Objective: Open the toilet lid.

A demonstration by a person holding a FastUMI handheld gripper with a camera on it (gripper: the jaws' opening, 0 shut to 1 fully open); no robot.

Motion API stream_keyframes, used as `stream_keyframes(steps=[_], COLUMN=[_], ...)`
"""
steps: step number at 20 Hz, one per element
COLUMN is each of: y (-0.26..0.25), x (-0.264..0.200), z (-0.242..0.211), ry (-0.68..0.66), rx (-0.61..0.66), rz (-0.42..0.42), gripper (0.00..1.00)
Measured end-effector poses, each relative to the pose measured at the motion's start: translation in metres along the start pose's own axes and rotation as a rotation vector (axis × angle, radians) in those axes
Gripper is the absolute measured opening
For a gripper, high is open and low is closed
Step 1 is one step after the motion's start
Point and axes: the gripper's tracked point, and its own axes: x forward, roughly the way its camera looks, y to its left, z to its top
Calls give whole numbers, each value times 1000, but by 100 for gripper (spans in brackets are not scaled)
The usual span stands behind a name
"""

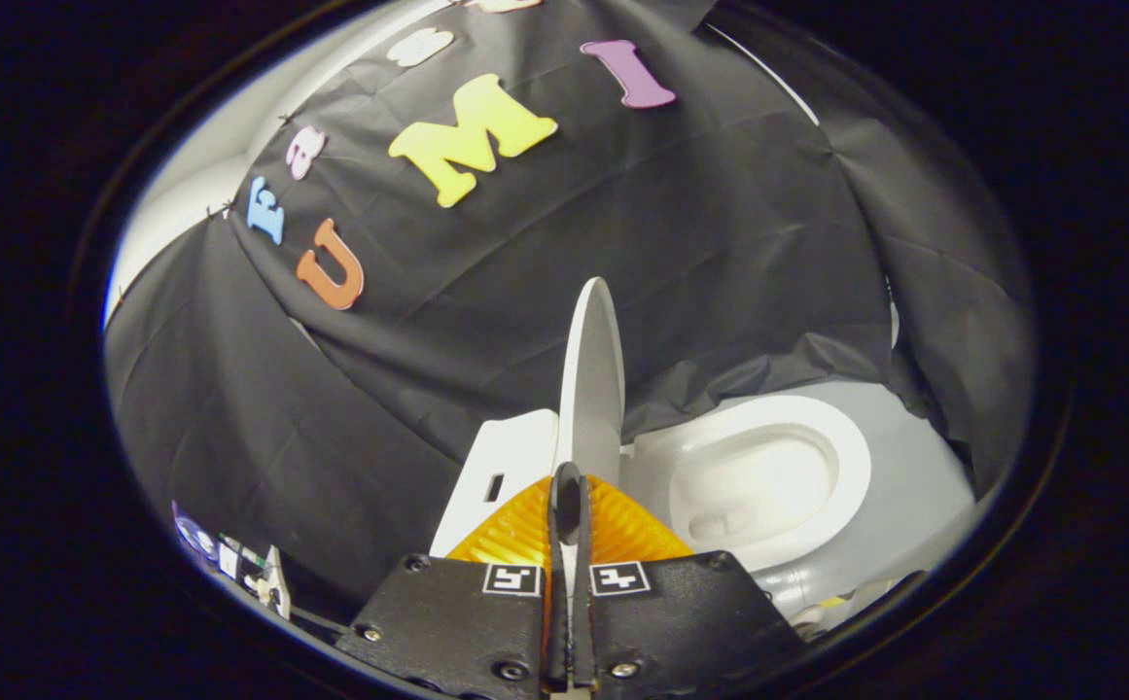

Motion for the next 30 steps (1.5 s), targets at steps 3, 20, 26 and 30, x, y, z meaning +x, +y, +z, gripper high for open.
stream_keyframes(steps=[3,20,26,30], y=[22,123,153,171], x=[4,43,61,73], z=[-2,-38,-56,-69], ry=[5,27,39,52], rx=[-30,-222,-291,-327], rz=[12,20,21,20], gripper=[5,6,6,6])
